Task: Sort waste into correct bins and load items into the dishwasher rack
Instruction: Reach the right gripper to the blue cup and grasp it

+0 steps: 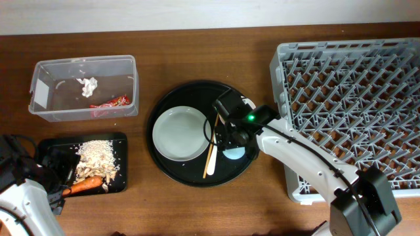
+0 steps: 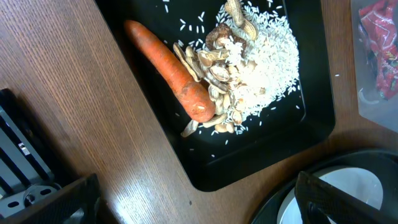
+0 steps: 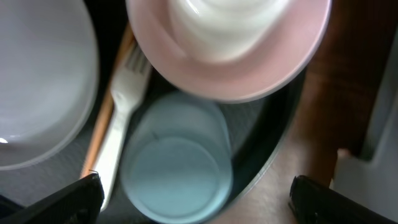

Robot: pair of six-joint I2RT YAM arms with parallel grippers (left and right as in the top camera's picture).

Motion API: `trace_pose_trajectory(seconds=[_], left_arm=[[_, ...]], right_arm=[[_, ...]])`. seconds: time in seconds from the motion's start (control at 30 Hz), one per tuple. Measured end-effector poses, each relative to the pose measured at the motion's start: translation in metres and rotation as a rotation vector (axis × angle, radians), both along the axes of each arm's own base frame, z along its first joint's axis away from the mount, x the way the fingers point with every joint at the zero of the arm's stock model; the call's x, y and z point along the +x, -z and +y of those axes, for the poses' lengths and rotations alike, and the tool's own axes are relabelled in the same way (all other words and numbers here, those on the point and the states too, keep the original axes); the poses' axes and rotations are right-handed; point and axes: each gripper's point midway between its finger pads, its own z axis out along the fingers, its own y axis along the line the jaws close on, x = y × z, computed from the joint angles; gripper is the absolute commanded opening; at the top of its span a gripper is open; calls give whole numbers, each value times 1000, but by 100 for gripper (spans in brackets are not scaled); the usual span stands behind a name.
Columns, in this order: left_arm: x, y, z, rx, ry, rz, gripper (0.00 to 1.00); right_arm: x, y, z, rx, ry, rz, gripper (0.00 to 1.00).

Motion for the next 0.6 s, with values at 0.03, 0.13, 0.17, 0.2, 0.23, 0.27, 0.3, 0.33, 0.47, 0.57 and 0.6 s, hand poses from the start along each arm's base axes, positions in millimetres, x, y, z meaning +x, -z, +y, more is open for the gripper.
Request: trace_pose_trajectory(seconds=[0.03,0.13,0.17,0.2,0.23,0.27,0.3,0.33,0.47,0.57,0.6], left_arm=[[0,0,0,0,0,1,99],[0,0,0,0,0,0,99],[0,0,0,0,0,0,99],[0,0,0,0,0,1,99],[0,0,0,0,0,0,99],[0,0,0,0,0,0,99],[0,0,0,0,0,0,99],[0,0,0,0,0,0,99],[0,0,0,0,0,0,99],[0,0,0,0,0,1,99],[0,0,0,0,0,1,99]], right_arm=[[-1,0,0,-1,3,3,99],[5,0,5,24,3,-19,99],[5,0,5,26,6,-20,99],[5,0,6,30,16,-21,99],[7,1,7,42,33,-29,99],[4,6,5,39,47,-20,99],[4,12,5,44,52,-23,99],[1,17,3,38,55,-14,99],[2,20,4,52,76,-20,87],[5,30,6,72,74,-46,87],[2,35,4,66,74,-38,82]])
